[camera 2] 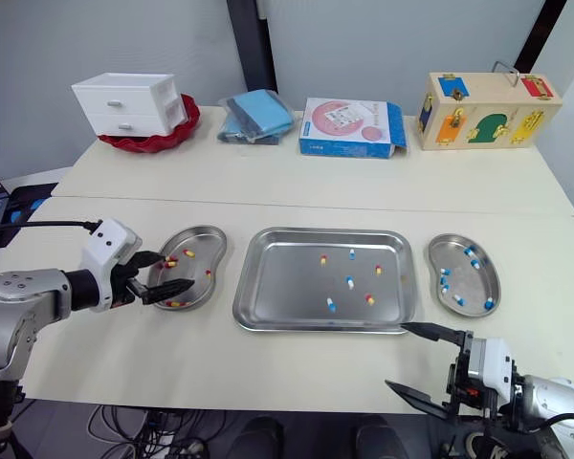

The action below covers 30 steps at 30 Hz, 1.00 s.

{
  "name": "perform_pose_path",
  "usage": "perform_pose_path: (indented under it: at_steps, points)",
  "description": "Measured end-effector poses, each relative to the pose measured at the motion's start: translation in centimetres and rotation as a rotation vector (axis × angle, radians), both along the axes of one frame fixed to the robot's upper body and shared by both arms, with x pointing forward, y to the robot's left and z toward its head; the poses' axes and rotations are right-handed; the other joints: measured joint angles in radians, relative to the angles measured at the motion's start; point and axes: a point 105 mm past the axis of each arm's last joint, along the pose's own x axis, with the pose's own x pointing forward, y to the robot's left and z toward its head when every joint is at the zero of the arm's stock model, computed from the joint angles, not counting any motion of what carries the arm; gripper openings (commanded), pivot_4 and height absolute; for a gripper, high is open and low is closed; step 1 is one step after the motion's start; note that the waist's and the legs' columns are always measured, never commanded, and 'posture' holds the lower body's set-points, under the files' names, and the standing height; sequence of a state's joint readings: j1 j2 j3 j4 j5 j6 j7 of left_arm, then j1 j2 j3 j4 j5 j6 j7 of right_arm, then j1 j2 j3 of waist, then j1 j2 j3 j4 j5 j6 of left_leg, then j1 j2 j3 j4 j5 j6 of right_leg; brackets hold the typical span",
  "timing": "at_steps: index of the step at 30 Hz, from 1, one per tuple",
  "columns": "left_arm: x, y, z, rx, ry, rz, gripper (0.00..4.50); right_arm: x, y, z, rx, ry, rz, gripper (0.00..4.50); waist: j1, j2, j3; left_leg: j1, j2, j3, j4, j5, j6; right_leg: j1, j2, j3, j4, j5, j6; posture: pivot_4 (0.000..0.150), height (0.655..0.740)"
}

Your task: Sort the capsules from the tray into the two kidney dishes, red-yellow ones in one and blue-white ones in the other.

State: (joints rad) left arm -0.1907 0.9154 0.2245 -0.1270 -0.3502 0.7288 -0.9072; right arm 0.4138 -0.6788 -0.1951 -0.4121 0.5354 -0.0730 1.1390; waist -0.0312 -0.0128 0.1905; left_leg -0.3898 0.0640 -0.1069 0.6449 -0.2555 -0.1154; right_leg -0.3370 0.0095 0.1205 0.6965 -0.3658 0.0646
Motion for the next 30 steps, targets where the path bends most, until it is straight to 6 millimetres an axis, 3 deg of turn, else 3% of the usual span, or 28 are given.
perform_pose_path:
  at_steps: [3,9,16,23,30]
  points:
    - [-1.2,1.3,-0.1,-0.026,0.013,0.03,4.46,0.2,-1.9,0.0,-0.08,0.057,-0.055,4.5,-0.003,0.0,0.0,0.0,0.0,0.0,0.0,0.0,0.0,0.0,0.0,0.0,0.0,0.0,0.0,0.15,0.74]
    - [-4.1,5.8,0.5,0.042,0.03,0.119,4.46,0.9,-6.1,1.8,-0.213,0.106,-0.192,4.5,-0.003,0.0,0.0,0.001,0.0,0.001,-0.001,0.0,0.0,0.0,0.0,0.001,-0.001,0.0,0.0,0.15,0.74]
    - [-6.1,10.8,0.5,0.103,0.061,0.252,4.46,0.5,-11.6,1.8,-0.304,0.281,-0.369,4.5,0.0,-0.003,0.0,0.001,0.0,0.001,-0.002,0.0,0.0,0.0,-0.001,0.0,-0.002,0.0,-0.001,0.15,0.74]
    - [-7.3,12.1,-0.7,0.123,0.102,0.275,4.46,0.9,-14.9,1.2,-0.375,0.349,-0.479,4.5,-0.01,-0.002,0.001,0.0,0.0,0.003,-0.002,0.0,0.0,-0.002,-0.001,0.002,-0.002,0.0,-0.001,0.15,0.74]
    - [-7.5,12.1,-1.0,0.125,0.11,0.272,4.46,0.9,-14.8,1.0,-0.373,0.395,-0.462,4.5,-0.011,-0.002,0.001,0.0,0.0,0.003,-0.002,0.0,0.0,-0.002,-0.001,0.002,-0.002,-0.001,0.0,0.15,0.74]
